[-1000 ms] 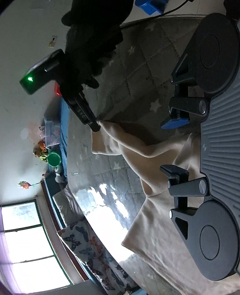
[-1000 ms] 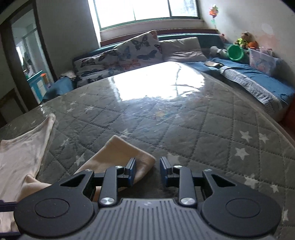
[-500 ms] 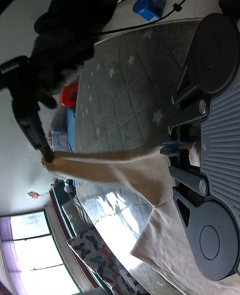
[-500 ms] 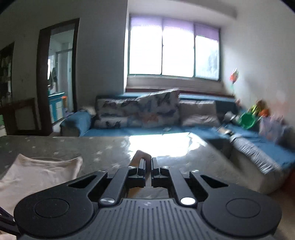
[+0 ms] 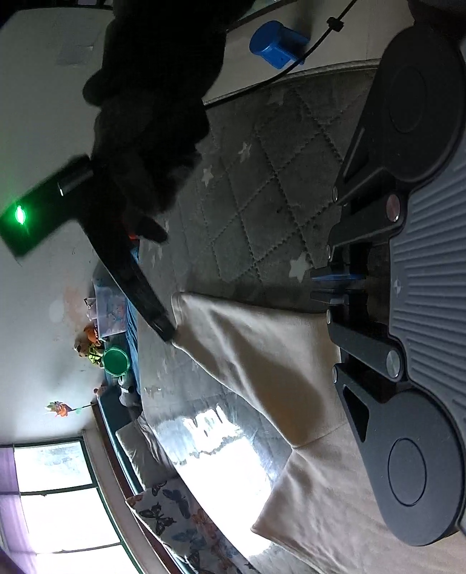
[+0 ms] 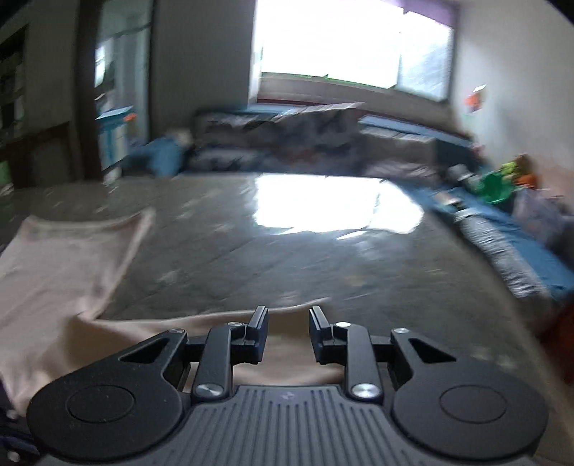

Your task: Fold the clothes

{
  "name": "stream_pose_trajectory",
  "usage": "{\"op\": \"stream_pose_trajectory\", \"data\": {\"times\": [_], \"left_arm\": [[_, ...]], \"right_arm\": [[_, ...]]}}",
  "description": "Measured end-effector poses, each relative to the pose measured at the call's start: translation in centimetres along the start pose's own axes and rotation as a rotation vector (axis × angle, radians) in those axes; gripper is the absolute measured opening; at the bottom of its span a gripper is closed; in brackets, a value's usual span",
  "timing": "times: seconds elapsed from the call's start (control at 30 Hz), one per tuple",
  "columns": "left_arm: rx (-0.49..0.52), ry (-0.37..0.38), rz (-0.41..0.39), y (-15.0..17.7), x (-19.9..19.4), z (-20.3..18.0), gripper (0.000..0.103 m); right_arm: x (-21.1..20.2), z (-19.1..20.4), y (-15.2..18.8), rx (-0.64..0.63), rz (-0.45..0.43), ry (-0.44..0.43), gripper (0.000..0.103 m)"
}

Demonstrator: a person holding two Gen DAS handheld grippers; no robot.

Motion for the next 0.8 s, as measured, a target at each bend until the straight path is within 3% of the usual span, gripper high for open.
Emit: {"op": "stream_pose_trajectory", "data": {"times": [0.13, 0.23, 0.37, 0.43, 0.6, 0.8], "left_arm": [[-0.003, -0.001, 0.002, 0.1, 0.0, -0.1, 0.005], [-0.014, 0.003, 0.003, 0.1, -0.2, 0.1, 0.005], [-0.042, -0.002, -0.009, 0.1, -1.2, 0.8, 0.008], [-0.071, -0.009, -0.028, 0.1, -2.4, 1.5, 0.008], [-0.135, -0.075, -0.067, 0.8, -5.7, 4.0, 0.009], [-0.162, -0.137, -0.007, 3.7, -7.4, 5.6, 0.009]], "right_arm": [[3.5, 0.6, -0.3, -0.037, 0.057, 0.031, 0.024], [4.9, -0.7, -1.0, 0.039, 0.051, 0.051, 0.029], [3.7, -3.0, -1.2, 0.163, 0.027, 0.035, 0.031], [2.7, -4.1, -0.5, 0.190, 0.023, 0.050, 0.038], [1.4, -6.5, 2.1, 0.279, 0.044, 0.044, 0.040], [0.9, -7.0, 3.9, 0.342, 0.049, 0.029, 0.040]]}}
Point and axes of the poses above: each gripper's, at about its wrist camera, not at the fingertips, and x roughly the way its jaws point, z to its left, y to its underside, the point moved 9 cm from there along x, roughly the way its jaws point, and after that the axes turned 6 degrees about z, right-handed, at the moved point
